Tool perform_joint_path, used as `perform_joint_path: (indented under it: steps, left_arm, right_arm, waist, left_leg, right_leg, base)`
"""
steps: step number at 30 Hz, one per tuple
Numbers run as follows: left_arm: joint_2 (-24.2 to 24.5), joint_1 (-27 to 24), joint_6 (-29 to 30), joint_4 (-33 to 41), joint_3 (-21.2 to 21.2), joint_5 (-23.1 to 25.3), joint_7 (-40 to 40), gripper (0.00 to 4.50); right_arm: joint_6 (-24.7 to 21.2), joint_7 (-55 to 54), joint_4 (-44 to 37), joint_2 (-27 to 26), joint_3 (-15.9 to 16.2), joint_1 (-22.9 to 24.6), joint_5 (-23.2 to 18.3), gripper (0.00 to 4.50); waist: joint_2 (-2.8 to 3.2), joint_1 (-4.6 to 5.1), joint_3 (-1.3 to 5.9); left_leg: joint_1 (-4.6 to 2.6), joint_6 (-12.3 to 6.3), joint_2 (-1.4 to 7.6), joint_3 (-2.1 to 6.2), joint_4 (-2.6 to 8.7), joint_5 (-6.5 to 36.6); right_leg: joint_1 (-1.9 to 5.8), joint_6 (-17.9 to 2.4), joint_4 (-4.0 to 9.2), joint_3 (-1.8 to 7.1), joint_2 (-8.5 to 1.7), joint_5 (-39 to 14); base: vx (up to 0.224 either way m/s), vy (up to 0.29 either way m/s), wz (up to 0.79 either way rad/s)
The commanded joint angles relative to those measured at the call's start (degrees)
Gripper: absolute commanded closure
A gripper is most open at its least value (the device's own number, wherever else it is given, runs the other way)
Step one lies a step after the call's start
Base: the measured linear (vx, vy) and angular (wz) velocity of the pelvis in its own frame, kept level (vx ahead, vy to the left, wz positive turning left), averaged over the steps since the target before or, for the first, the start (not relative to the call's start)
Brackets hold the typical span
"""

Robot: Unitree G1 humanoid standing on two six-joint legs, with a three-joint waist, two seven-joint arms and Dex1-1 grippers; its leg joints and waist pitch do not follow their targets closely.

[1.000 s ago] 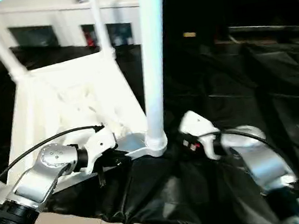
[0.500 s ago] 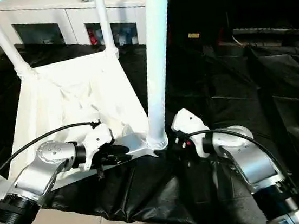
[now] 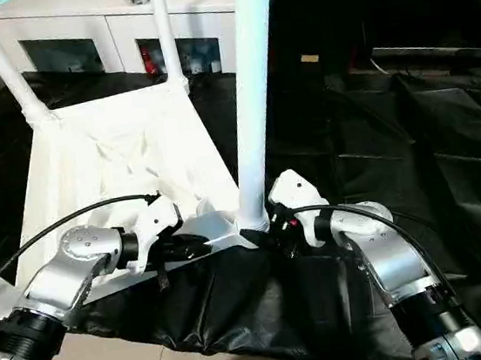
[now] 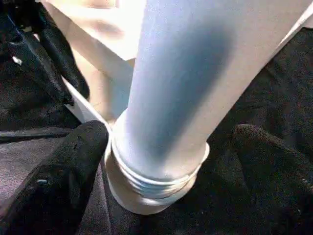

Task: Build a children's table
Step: Rotate leg to tighten

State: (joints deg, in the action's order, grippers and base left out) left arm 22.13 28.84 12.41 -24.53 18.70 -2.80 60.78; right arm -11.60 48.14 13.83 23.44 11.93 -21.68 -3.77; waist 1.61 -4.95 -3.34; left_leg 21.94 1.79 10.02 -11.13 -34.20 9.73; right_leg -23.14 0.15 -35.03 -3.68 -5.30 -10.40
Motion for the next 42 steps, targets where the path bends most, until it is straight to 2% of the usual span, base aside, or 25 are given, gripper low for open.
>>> perform_joint_path:
  steps: [1, 3, 9, 15, 16, 21, 27, 30, 31, 33, 35, 37, 38, 39, 40, 41, 42]
  left_arm:
    - [0.27, 0.32, 0.82, -1.47, -0.53, 0.19, -0.35, 4.47]
    - [0.11, 0.46, 0.8, -1.65, -0.51, 0.09, -0.31, 4.5]
    - [0.15, 0.68, 0.46, -1.97, -0.32, 0.5, -0.22, 4.5]
    - [0.36, 0.59, 0.45, -1.81, -0.52, 0.54, -0.07, 4.5]
    - [0.5, 0.52, 0.39, -1.72, -0.52, 0.58, 0.0, 4.5]
    - [0.69, 0.46, 0.4, -1.66, -0.7, 0.56, -0.09, 4.5]
    - [0.81, 0.38, 0.19, -1.87, -0.99, 0.94, -1.04, 4.5]
    - [-0.22, 1.16, 1.37, -2.38, -2.25, 0.78, -3.78, 4.5]
    - [-1.6, 2.42, 2.23, -3.5, -3.51, 1.02, -7.52, 4.5]
    - [-2.13, 2.91, 2.69, -3.95, -3.98, 1.1, -8.93, 4.5]
    - [-4.7, 5.34, 3.65, -6.21, -5.57, 2.22, -16.13, 4.5]
    - [-7.76, 7.79, 4.6, -8.04, -6.91, 2.76, -22.52, 4.5]
    - [-7.76, 7.79, 4.6, -8.04, -6.91, 2.76, -22.52, 4.5]
    - [-7.76, 7.79, 4.6, -8.04, -6.91, 2.76, -22.52, 4.5]
    - [-11.85, 10.62, 4.59, -10.69, -7.35, 3.37, -28.62, 4.5]
    - [-11.85, 10.62, 4.59, -10.69, -7.35, 3.37, -28.62, 4.5]
    - [-13.26, 11.56, 4.0, -11.83, -6.92, 3.85, -30.12, 4.5]
  right_arm:
    - [0.64, 0.09, 0.47, -0.47, 0.65, -1.26, 0.33, 0.0]
    - [0.59, -0.12, 1.24, -1.02, 0.4, -1.78, 0.12, 0.3]
    - [1.4, 0.62, 3.29, -1.7, 1.07, -2.87, 0.4, 0.74]
    - [2.43, 0.89, 6.07, -2.41, 1.43, -4.19, 1.01, 1.22]
    - [2.75, 0.98, 6.56, -2.47, 1.56, -4.43, 1.19, 1.48]
    - [3.41, 0.94, 7.84, -2.69, 1.7, -5.04, 1.43, 1.78]
    - [4.73, 0.97, 10.12, -3.25, 2.29, -5.52, 1.95, 1.84]
    - [4.31, -1.1, 11.58, -4.13, 1.6, -5.41, 2.24, 1.85]
    - [4.07, -4.54, 13.47, -5.46, 0.54, -5.69, 2.61, 1.85]
    - [4.05, -5.93, 14.2, -5.97, 0.18, -5.8, 2.79, 1.85]
    - [3.33, -12.72, 16.61, -8.69, -1.08, -6.16, 3.55, 1.85]
    - [1.2, -21.24, 19.29, -12.41, -2.91, -6.66, 3.98, 1.85]
    - [1.2, -21.24, 19.29, -12.41, -2.91, -6.66, 3.98, 1.85]
    - [1.2, -21.24, 19.29, -12.41, -2.91, -6.66, 3.98, 1.85]
    - [0.3, -29.06, 23.57, -17.49, -4.35, -7.83, 3.72, 1.85]
    - [0.3, -29.06, 23.57, -17.49, -4.35, -7.83, 3.72, 1.85]
    - [0.75, -30.66, 25.28, -19.5, -4.62, -8.56, 3.34, 1.85]
  waist:
    - [-0.81, -0.1, 3.53]
    - [-0.8, -0.1, 3.53]
    - [-0.9, -0.08, 3.56]
    - [-0.9, -0.08, 3.49]
    - [-0.99, -0.07, 3.5]
    - [-1.01, -0.06, 3.44]
    - [-1.08, 0.18, 3.32]
    - [-1.22, 0.26, 3.24]
    - [-1.2, 0.45, 3.14]
    - [-1.25, 0.47, 3.15]
    - [-1.2, 0.42, 3.13]
    - [-1.18, 0.74, 3.06]
    - [-1.25, 0.79, 3.12]
    - [-1.34, 0.69, 3.35]
    - [-1.22, 0.87, 3.29]
    - [-1.05, 0.94, 3.34]
    - [-1.17, 0.93, 3.44]
  left_leg:
    - [-1.28, 0.3, 2.98, 1.75, 4.65, 19.08]
    - [-1.43, 0.39, 3.0, 1.72, 4.62, 19.43]
    - [-1.33, 0.46, 3.02, 1.68, 4.66, 19.36]
    - [-1.36, 0.57, 3.07, 1.76, 4.7, 19.78]
    - [-1.35, 0.63, 3.1, 1.77, 4.73, 19.77]
    - [-1.37, 0.75, 3.07, 1.78, 4.77, 20.07]
    - [-1.48, 1.12, 3.08, 1.86, 4.8, 21.42]
    - [-1.5, 1.21, 3.03, 1.9, 4.85, 22.0]
    - [-1.68, 1.6, 2.95, 1.89, 4.83, 22.8]
    - [-1.89, 1.95, 2.84, 1.98, 4.71, 23.58]
    - [-1.98, 2.2, 2.88, 2.12, 4.77, 23.92]
    - [-1.94, 2.57, 2.77, 2.14, 4.86, 24.3]
    - [-2.08, 2.77, 2.69, 2.16, 4.81, 24.5]
    - [-1.93, 2.73, 2.75, 2.34, 4.88, 24.27]
    - [-1.73, 2.54, 2.81, 2.22, 4.94, 23.97]
    - [-1.96, 2.85, 2.78, 2.2, 4.91, 24.18]
    - [-2.01, 2.92, 2.73, 2.26, 4.93, 24.15]
  right_leg:
    - [1.91, -9.6, 5.34, 2.58, -3.67, -22.93]
    - [1.81, -9.65, 5.35, 2.61, -3.65, -23.01]
    - [1.89, -10.12, 5.22, 2.63, -3.64, -21.73]
    - [1.82, -9.88, 5.32, 2.61, -3.76, -23.4]
    - [1.83, -9.81, 5.33, 2.6, -3.78, -23.41]
    - [1.81, -9.69, 5.34, 2.64, -3.75, -23.49]
    - [1.63, -9.4, 5.55, 2.6, -3.82, -25.3]
    - [1.61, -9.0, 5.67, 2.57, -3.77, -26.55]
    - [1.35, -8.73, 5.86, 2.5, -3.71, -28.17]
    - [1.26, -8.2, 6.19, 2.38, -3.82, -30.2]
    - [1.15, -7.49, 6.4, 2.31, -3.87, -31.21]
    - [0.94, -7.27, 6.51, 2.24, -3.72, -31.48]
    - [0.94, -7.12, 6.62, 2.1, -3.64, -31.67]
    - [1.34, -6.98, 6.5, 2.01, -3.9, -31.03]
    - [1.14, -7.23, 6.5, 2.23, -3.96, -30.26]
    - [0.87, -7.59, 6.54, 2.24, -3.79, -29.01]
    - [1.06, -7.74, 6.41, 2.12, -3.68, -28.19]
  base:
    - [0.0, 0.0, 0.0]
    - [0.0, 0.0, 0.0]
    - [0.0, 0.0, 0.0]
    - [0.0, 0.0, 0.0]
    - [0.0, 0.0, 0.0]
    - [0.0, 0.0, 0.0]
    - [0.0, 0.0, 0.0]
    - [0.0, 0.0, 0.0]
    - [0.0, 0.0, 0.0]
    - [0.0, 0.0, 0.0]
    - [0.0, 0.0, 0.0]
    - [0.0, 0.0, 0.0]
    - [0.0, 0.0, 0.0]
    - [0.0, 0.0, 0.0]
    - [0.0, 0.0, 0.0]
    - [0.0, 0.0, 0.0]
    - [0.0, 0.0, 0.0]
